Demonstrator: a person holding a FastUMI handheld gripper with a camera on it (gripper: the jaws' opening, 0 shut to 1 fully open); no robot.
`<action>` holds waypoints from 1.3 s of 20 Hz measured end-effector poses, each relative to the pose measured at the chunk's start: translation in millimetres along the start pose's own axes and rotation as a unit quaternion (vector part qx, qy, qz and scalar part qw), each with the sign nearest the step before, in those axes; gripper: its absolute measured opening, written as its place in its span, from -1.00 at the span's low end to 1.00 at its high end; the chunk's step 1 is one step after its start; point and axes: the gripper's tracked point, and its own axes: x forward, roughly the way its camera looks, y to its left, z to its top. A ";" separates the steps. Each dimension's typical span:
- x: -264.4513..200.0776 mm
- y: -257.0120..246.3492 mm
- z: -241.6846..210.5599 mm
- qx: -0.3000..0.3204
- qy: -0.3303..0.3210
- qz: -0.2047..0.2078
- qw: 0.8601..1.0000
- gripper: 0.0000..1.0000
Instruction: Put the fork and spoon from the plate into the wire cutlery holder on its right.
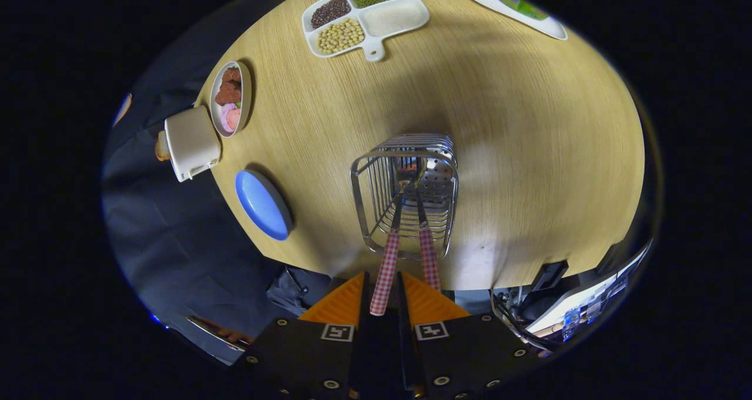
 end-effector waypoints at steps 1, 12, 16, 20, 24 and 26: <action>-4.7 -0.2 3.7 -0.002 -0.012 0.002 1.000 -0.51; -87.9 21.2 27.4 -0.089 -0.297 0.013 0.951 0.65; -127.2 34.6 24.7 -0.122 -0.434 0.008 0.893 0.91; -169.4 58.8 12.4 -0.147 -0.564 0.002 0.813 0.94; -196.0 81.2 -7.7 -0.157 -0.653 -0.007 0.741 0.94; -210.3 89.7 -19.0 -0.169 -0.691 -0.007 0.703 0.94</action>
